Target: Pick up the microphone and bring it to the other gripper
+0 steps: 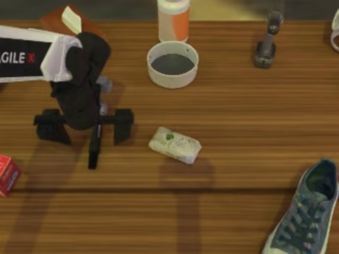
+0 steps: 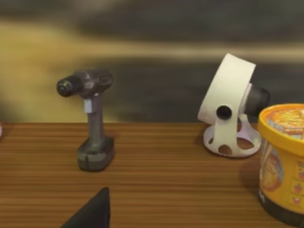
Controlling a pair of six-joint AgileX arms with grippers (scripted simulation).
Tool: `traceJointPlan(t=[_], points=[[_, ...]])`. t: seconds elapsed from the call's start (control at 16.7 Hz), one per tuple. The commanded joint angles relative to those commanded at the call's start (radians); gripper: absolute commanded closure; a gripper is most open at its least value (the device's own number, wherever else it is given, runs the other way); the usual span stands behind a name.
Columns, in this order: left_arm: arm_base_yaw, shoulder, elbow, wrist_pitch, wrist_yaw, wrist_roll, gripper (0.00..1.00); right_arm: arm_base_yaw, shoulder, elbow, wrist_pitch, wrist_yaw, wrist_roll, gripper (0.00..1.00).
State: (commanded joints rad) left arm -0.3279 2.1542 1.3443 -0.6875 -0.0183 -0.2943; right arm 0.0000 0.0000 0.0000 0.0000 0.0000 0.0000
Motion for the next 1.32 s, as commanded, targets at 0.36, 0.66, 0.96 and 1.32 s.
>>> traceJointPlan(t=[0.36, 0.66, 0.96, 1.32], points=[[0.0, 0.0, 0.0, 0.0, 0.0, 0.0, 0.75, 0.0, 0.0, 0.0, 0.0, 0.0, 0.0, 0.0], [0.0, 0.0, 0.0, 0.0, 0.0, 0.0, 1.0, 0.0, 0.0, 0.0, 0.0, 0.0, 0.0, 0.0], [0.0, 0.0, 0.0, 0.0, 0.0, 0.0, 1.0, 0.0, 0.0, 0.0, 0.0, 0.0, 0.0, 0.0], [0.001, -0.068, 0.006, 0.044, 0.01, 0.028, 1.0, 0.0, 0.0, 0.0, 0.0, 0.0, 0.0, 0.0]])
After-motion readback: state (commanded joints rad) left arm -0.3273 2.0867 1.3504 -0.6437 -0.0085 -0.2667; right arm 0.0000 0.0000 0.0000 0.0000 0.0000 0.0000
